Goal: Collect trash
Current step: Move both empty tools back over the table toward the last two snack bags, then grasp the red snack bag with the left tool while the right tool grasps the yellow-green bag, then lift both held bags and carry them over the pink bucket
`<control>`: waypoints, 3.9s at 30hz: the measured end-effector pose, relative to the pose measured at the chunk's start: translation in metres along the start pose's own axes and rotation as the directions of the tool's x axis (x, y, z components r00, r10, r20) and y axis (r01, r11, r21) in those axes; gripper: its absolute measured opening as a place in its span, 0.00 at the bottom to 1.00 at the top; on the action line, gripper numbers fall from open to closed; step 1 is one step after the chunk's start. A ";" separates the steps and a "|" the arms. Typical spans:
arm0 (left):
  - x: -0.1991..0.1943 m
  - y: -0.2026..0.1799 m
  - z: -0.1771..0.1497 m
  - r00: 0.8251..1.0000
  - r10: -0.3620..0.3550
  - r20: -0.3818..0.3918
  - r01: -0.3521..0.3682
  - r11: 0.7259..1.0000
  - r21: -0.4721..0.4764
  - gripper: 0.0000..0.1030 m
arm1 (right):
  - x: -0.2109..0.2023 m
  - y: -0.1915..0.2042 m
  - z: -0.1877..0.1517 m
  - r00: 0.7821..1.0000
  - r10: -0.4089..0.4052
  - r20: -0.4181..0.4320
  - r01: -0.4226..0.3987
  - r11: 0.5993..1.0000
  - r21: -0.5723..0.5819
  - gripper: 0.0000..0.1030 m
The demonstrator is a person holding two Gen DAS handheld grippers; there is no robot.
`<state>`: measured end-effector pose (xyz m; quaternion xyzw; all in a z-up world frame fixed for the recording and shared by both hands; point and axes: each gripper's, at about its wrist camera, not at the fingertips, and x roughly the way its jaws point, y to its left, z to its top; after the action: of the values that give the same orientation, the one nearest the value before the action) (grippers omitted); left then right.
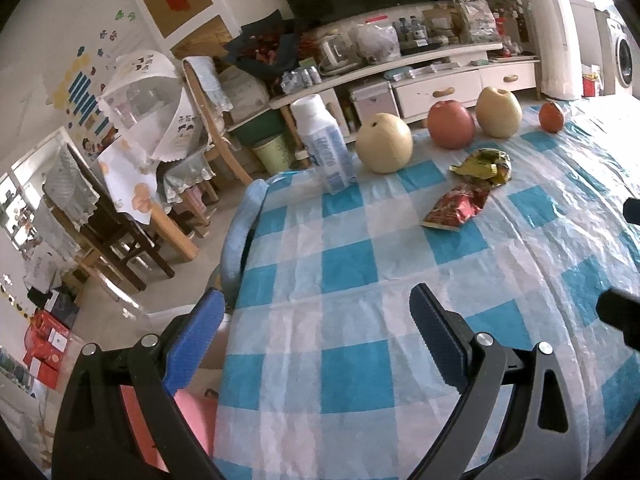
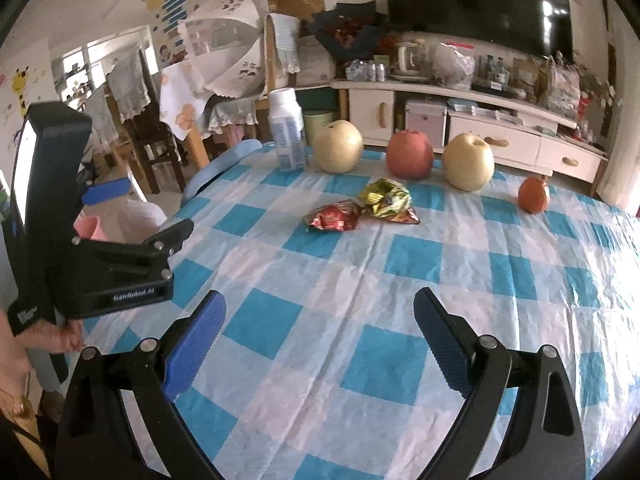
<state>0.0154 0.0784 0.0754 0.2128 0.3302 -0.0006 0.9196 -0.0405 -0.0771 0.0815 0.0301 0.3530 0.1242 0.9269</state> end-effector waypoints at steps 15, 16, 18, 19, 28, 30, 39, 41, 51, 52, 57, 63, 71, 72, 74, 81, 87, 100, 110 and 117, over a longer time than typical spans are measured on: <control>0.012 -0.032 0.002 0.999 -0.043 -0.010 0.044 0.996 0.076 0.91 | 0.017 -0.036 0.007 1.000 -0.006 -0.022 0.008 0.997 0.080 0.91; 0.012 -0.034 0.002 0.999 -0.044 -0.011 0.045 0.996 0.078 0.91 | 0.019 -0.038 0.008 1.000 -0.004 -0.025 0.006 0.996 0.086 0.91; 0.015 -0.037 0.003 0.999 -0.052 -0.017 0.053 0.995 0.085 0.91 | 0.022 -0.041 0.010 1.000 -0.002 -0.026 0.005 0.995 0.097 0.91; 0.016 -0.039 0.003 0.998 -0.054 -0.020 0.056 0.995 0.088 0.91 | 0.023 -0.043 0.011 1.000 -0.003 -0.025 0.005 0.995 0.103 0.91; 0.031 -0.058 0.006 0.995 -0.096 -0.039 0.100 0.986 0.136 0.91 | 0.044 -0.069 0.018 1.000 0.013 -0.019 -0.009 0.983 0.182 0.91; 0.036 -0.062 0.007 0.992 -0.113 -0.049 0.119 0.983 0.143 0.91 | 0.052 -0.078 0.020 0.999 0.030 -0.023 -0.024 0.975 0.221 0.91; 0.059 -0.076 0.009 0.977 -0.195 -0.081 0.206 0.966 0.154 0.91 | 0.074 -0.101 0.033 0.996 0.087 -0.016 -0.078 0.948 0.307 0.91; 0.060 -0.076 0.012 0.968 -0.237 -0.080 0.246 0.961 0.126 0.91 | 0.079 -0.101 0.037 0.995 0.098 -0.020 -0.087 0.950 0.300 0.91; 0.081 -0.074 0.033 0.924 -0.375 -0.070 0.372 0.927 -0.050 0.91 | 0.109 -0.098 0.063 0.993 0.111 -0.037 -0.098 0.962 0.256 0.91; 0.084 -0.075 0.035 0.922 -0.382 -0.069 0.378 0.924 -0.059 0.91 | 0.112 -0.098 0.065 0.993 0.116 -0.037 -0.103 0.961 0.256 0.91; 0.100 -0.078 0.045 0.915 -0.397 -0.071 0.390 0.916 -0.095 0.91 | 0.126 -0.096 0.074 0.989 0.141 -0.047 -0.125 0.960 0.249 0.91; 0.114 -0.077 0.051 0.909 -0.410 -0.074 0.398 0.906 -0.142 0.81 | 0.144 -0.095 0.078 0.984 0.166 -0.060 -0.146 0.956 0.253 0.77; 0.135 -0.074 0.056 0.881 -0.463 -0.095 0.436 0.874 -0.213 0.72 | 0.155 -0.098 0.080 0.985 0.157 -0.067 -0.137 0.962 0.238 0.62; 0.135 -0.073 0.056 0.880 -0.467 -0.089 0.440 0.870 -0.221 0.71 | 0.155 -0.098 0.080 0.985 0.157 -0.066 -0.138 0.962 0.234 0.62; 0.137 -0.071 0.055 0.879 -0.470 -0.083 0.440 0.864 -0.243 0.67 | 0.156 -0.098 0.079 0.985 0.160 -0.067 -0.141 0.963 0.230 0.60; 0.139 -0.061 0.052 0.886 -0.458 -0.069 0.419 0.856 -0.302 0.40 | 0.155 -0.092 0.079 0.983 0.161 -0.082 -0.143 0.970 0.195 0.55; 0.133 -0.057 0.044 0.878 -0.475 -0.059 0.434 0.842 -0.320 0.35 | 0.152 -0.080 0.076 0.985 0.136 -0.102 -0.122 0.983 0.138 0.51; 0.107 -0.037 0.023 0.886 -0.463 -0.042 0.423 0.840 -0.341 0.33 | 0.127 -0.065 0.053 0.989 0.109 -0.102 -0.100 0.991 0.091 0.46; 0.076 -0.012 0.002 0.899 -0.437 -0.018 0.399 0.836 -0.377 0.33 | 0.101 -0.049 0.033 0.989 0.093 -0.111 -0.083 0.992 0.094 0.45; 0.046 0.005 -0.013 0.923 -0.384 0.005 0.358 0.857 -0.370 0.33 | 0.075 -0.036 0.018 0.991 0.078 -0.108 -0.067 0.992 0.104 0.45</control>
<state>0.0443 0.0943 0.0406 -0.0288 0.3909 -0.1092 0.9135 0.0329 -0.0924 0.0411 0.0824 0.4086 0.1414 0.8979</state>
